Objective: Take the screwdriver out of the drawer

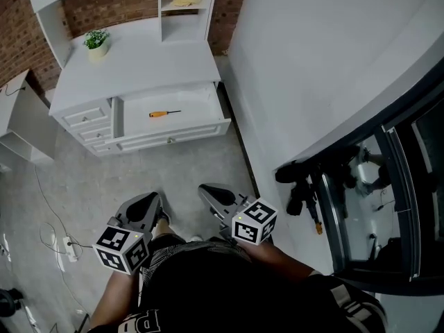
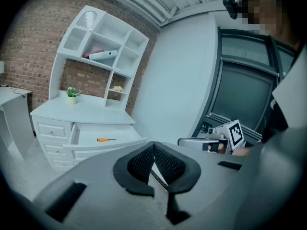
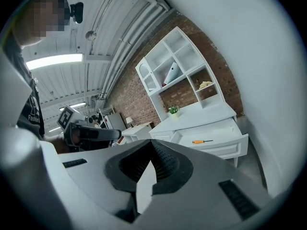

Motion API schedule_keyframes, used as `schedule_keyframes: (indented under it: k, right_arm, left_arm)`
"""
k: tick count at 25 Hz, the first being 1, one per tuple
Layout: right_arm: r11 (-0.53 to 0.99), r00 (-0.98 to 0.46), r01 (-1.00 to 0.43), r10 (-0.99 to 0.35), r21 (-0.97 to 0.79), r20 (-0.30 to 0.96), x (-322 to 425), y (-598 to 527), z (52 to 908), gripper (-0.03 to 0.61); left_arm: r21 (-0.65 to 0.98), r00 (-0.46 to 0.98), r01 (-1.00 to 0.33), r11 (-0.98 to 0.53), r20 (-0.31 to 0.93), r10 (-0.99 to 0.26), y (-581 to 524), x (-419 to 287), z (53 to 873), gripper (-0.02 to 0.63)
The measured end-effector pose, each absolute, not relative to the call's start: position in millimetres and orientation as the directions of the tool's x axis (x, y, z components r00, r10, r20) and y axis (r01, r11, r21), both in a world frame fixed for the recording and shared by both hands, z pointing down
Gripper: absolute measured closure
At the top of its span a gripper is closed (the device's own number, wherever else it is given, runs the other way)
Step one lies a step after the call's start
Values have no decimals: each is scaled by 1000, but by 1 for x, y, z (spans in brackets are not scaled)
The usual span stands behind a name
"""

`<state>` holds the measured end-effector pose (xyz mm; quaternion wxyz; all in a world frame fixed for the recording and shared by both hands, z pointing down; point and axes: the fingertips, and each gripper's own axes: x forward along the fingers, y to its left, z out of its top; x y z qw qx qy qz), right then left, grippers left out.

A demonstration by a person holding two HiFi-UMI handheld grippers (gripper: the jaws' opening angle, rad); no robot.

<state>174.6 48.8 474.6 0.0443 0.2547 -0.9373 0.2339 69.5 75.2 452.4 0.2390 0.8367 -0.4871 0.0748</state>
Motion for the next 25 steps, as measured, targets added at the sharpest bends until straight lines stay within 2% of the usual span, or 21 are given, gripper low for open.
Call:
schedule_keyframes:
  k: [14,25]
  right_arm:
    - [752,-861,-509,-451,-420,236,153,7,487,572]
    - [742,-847,-531,-460,-409,267,108,-59,485,573]
  left_arm:
    - [348,520,-846,-404,365,-772,33,46,463,598]
    - [372,542,-830,-414,365,-757,-40,2,465,598]
